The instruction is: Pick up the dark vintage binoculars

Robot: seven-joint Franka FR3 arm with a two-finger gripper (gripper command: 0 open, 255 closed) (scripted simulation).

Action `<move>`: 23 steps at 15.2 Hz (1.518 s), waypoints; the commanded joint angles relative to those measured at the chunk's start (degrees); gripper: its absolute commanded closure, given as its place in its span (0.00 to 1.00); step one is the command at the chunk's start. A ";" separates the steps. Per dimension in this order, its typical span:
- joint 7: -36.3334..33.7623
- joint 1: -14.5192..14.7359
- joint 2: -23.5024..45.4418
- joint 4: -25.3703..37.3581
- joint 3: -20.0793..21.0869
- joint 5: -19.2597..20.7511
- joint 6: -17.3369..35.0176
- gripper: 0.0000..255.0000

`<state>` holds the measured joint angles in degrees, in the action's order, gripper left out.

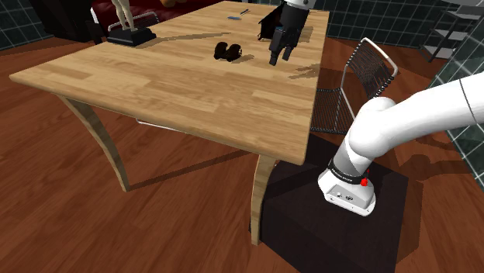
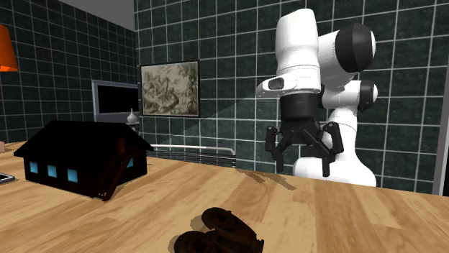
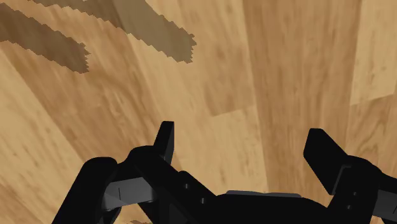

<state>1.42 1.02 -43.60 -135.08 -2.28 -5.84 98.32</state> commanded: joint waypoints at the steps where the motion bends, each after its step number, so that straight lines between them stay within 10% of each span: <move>1: 0.00 0.00 0.00 0.00 0.00 0.00 0.00 0.00; 15: -13.08 -3.07 32.21 28.57 7.27 9.50 4.46 0.00; 23: -13.77 -3.05 32.39 22.95 7.30 9.87 10.22 0.00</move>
<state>-12.27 -2.04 -11.08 -111.04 5.02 4.02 107.55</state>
